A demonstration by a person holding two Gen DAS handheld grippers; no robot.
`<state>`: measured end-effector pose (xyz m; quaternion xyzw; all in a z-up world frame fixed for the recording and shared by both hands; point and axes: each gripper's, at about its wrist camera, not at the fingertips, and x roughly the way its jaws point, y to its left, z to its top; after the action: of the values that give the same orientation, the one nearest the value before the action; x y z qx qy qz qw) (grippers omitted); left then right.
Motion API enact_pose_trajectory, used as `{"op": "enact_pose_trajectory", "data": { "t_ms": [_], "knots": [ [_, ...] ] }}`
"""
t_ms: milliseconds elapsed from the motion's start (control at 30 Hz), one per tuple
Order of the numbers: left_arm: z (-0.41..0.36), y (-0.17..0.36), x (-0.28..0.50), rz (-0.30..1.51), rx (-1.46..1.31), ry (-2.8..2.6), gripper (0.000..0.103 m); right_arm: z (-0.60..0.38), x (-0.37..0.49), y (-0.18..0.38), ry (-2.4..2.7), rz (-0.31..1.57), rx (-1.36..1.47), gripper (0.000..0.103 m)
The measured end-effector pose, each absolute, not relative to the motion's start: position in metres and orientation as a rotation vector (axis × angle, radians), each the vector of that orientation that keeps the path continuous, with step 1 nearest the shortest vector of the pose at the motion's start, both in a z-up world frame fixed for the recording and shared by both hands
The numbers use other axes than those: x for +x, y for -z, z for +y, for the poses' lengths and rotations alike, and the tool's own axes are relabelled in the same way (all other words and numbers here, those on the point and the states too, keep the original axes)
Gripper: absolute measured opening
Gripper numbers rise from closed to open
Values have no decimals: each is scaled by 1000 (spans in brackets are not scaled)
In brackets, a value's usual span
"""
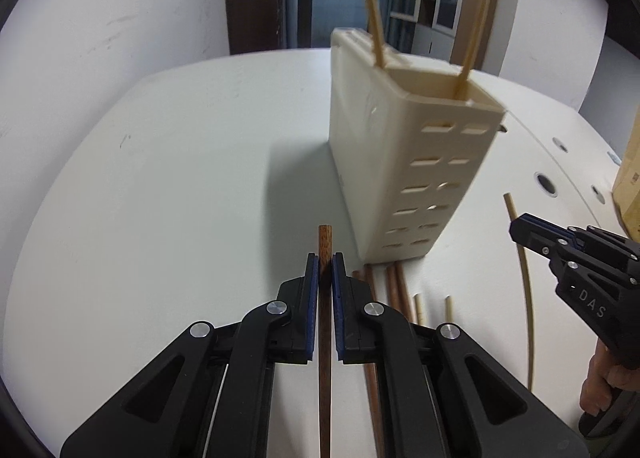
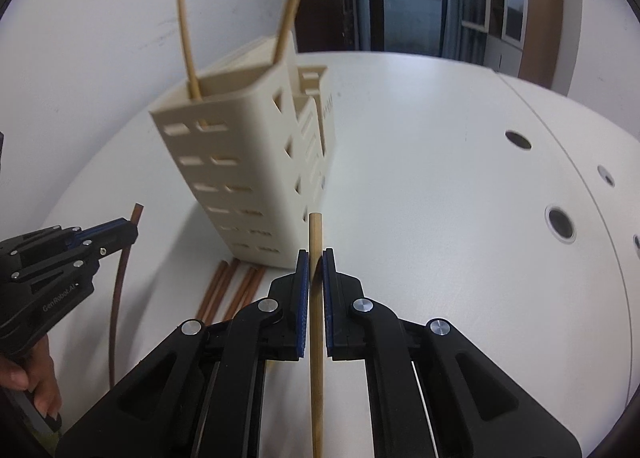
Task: Organize utensils
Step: 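Lift the chopstick with the right tool and lower it into the holder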
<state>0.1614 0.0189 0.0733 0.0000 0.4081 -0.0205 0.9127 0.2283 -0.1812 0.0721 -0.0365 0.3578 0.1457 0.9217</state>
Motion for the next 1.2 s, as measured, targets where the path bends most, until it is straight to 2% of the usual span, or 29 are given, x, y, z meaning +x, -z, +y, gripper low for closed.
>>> {"op": "enact_pose_trajectory", "data": {
  "t_ms": [233, 633, 1200],
  "knots": [
    [6, -112, 143, 746, 7, 66, 6, -178, 203, -95, -327, 641, -73, 7],
    [-10, -148, 156, 608, 6, 110, 6, -170, 184, -134, -398, 477, -64, 7],
    [-17, -198, 168, 361, -26, 140, 6, -190, 201, -185, -438, 293, 35, 7]
  ]
}}
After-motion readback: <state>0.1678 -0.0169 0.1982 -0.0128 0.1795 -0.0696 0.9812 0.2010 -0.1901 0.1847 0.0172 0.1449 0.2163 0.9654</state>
